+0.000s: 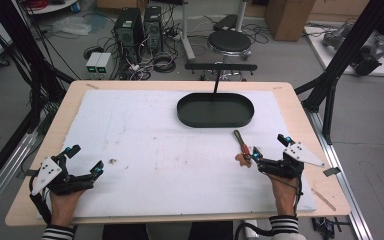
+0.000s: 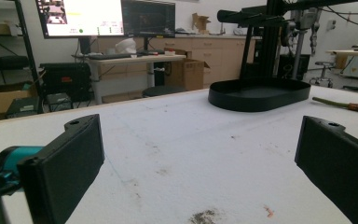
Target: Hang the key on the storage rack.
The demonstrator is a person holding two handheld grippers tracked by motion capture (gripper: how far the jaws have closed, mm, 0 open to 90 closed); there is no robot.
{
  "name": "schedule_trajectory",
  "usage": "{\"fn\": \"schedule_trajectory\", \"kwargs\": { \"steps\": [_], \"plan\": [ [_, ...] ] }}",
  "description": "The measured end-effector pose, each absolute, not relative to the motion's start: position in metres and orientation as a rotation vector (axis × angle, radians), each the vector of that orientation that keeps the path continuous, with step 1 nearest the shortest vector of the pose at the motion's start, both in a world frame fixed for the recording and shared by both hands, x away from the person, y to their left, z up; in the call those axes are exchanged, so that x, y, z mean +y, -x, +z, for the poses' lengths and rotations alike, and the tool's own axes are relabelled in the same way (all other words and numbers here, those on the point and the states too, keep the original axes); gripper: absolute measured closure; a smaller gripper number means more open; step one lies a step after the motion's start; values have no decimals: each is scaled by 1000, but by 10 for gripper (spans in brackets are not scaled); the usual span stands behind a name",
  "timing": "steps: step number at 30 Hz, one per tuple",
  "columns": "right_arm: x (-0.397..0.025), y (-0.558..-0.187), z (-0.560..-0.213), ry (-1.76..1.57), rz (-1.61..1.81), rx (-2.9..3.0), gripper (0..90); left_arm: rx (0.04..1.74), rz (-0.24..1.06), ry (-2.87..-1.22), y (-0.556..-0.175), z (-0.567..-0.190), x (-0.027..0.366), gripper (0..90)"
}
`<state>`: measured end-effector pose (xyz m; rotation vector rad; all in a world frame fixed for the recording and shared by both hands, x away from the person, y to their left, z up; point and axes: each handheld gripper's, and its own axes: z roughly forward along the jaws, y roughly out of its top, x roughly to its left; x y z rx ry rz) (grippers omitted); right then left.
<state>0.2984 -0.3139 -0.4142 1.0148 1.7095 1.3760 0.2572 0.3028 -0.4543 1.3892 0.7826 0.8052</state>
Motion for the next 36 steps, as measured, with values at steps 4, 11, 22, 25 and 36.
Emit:
{"fn": "schedule_trajectory", "kwargs": {
  "steps": [4, 11, 22, 25, 36],
  "plan": [
    [-310, -304, -402, -1019, 1319, 1766, 4, 782, 807, -1391, -257, -454, 303, 17],
    [-302, -322, -378, -1037, 1252, 1933, 4, 781, 812, -1391, -257, -454, 302, 17],
    [-284, -352, -356, -1093, 1069, 2220, 4, 784, 812, -1390, -257, -454, 302, 17],
    [-280, -358, -355, -1109, 1039, 2258, 4, 784, 814, -1389, -257, -454, 302, 17],
    [-270, -383, -361, -1219, 889, 2411, 44, 785, 813, -1389, -257, -454, 302, 17]
  ]
}}
